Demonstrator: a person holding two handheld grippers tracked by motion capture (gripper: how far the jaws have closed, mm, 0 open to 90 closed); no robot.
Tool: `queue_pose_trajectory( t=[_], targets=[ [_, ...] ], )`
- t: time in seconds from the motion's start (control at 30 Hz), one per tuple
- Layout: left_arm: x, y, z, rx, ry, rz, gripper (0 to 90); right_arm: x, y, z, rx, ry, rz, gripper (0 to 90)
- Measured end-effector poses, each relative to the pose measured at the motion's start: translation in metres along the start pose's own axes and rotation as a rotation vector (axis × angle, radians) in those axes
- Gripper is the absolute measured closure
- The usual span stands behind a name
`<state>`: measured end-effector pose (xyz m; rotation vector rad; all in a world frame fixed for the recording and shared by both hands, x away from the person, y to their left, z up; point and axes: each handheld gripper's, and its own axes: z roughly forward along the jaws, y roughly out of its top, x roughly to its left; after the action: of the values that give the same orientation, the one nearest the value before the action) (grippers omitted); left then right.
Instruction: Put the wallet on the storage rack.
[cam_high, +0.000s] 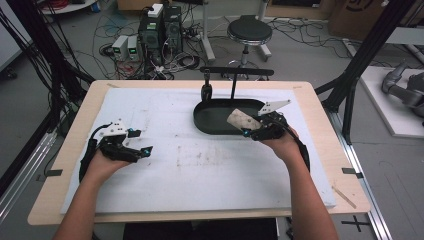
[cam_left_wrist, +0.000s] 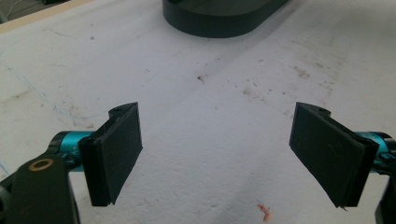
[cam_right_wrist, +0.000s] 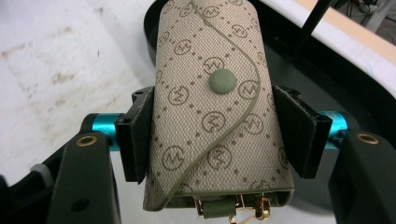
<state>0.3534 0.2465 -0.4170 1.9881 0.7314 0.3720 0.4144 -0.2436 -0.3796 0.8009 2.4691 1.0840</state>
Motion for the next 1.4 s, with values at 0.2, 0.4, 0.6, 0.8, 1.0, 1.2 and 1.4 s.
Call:
queue_pose_trajectory(
  t=[0.2, 0.4, 0.6, 0.8, 1.0, 1.2, 1.4],
  targets=[
    [0.0, 0.0, 0.001, -0.003, 0.002, -0.002, 16.9, -0.008, 0.007, 0.01, 0.016, -0.004, 0.012, 35.7],
    [0.001, 0.0, 0.001, -0.001, 0.002, -0.003, 16.9, -0.019, 0.022, 0.025, 0.044, -0.006, 0.005, 35.7],
    [0.001, -0.001, 0.001, 0.005, 0.006, -0.002, 16.9, -0.024, 0.031, 0.041, 0.044, 0.002, 0.009, 35.7],
    [0.001, -0.001, 0.001, 0.008, 0.008, -0.003, 16.9, -0.03, 0.036, 0.056, 0.058, 0.003, 0.026, 35.7],
    [0.001, -0.001, 0.001, 0.004, 0.009, -0.004, 16.9, -0.037, 0.037, 0.067, 0.065, -0.025, 0.05, 35.7],
    [0.001, -0.001, 0.001, 0.008, 0.011, -0.002, 16.9, -0.043, 0.032, 0.082, 0.109, -0.047, 0.061, 35.7],
    [0.001, -0.001, 0.002, 0.008, 0.009, -0.002, 16.9, -0.043, 0.028, 0.094, 0.151, -0.05, 0.081, 35.7]
  ],
)
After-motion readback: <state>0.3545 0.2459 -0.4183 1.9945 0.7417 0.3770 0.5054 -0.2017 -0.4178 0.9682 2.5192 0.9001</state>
